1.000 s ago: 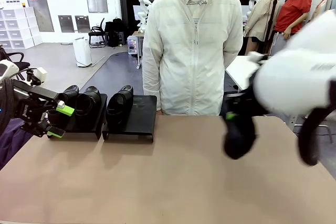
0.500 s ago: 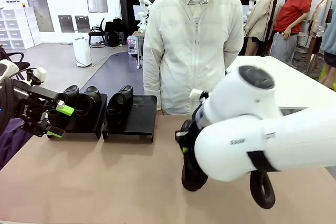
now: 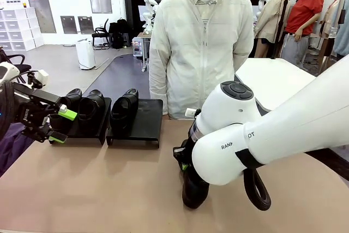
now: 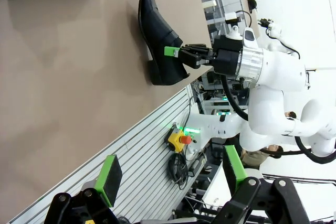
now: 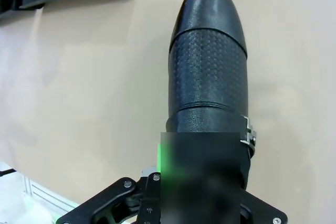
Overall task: Organize the shoes by placing them on the stand.
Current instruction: Pick up one Shoe and place it in the middle of the table, then place the Shoe from the middle of the table onto the Shoes Stand.
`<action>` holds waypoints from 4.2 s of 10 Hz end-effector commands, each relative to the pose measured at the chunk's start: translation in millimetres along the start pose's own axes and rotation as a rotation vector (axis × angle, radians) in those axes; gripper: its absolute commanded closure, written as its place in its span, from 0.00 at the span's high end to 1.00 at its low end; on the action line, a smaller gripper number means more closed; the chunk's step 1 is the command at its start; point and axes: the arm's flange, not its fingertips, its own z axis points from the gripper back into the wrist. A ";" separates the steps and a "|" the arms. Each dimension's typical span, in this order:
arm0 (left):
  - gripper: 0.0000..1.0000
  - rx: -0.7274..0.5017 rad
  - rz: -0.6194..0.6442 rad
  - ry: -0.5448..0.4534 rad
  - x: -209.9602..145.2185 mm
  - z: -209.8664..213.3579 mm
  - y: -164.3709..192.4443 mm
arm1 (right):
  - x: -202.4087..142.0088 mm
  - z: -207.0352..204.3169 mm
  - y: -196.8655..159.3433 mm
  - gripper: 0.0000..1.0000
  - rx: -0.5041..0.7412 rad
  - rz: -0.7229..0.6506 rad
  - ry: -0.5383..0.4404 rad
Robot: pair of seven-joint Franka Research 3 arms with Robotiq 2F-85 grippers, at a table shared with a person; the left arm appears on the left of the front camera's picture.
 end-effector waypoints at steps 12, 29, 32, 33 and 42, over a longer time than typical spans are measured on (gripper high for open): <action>1.00 0.003 0.001 0.010 -1.5 2.5 0.3 | 47.6 205.4 -251.5 1.00 0.358 -0.232 0.117; 1.00 0.000 0.001 0.000 0.0 0.6 0.2 | 35.4 219.4 -348.0 1.00 0.470 -0.382 0.170; 1.00 0.440 0.046 0.225 12.0 -142.9 -130.3 | 35.4 219.4 -348.0 1.00 0.470 -0.382 0.170; 1.00 0.567 -0.006 0.316 20.5 -205.9 -161.6 | 35.4 219.4 -348.0 1.00 0.470 -0.382 0.170; 1.00 0.880 0.027 0.200 -8.1 -352.2 -177.8 | 35.4 219.4 -348.0 1.00 0.470 -0.382 0.170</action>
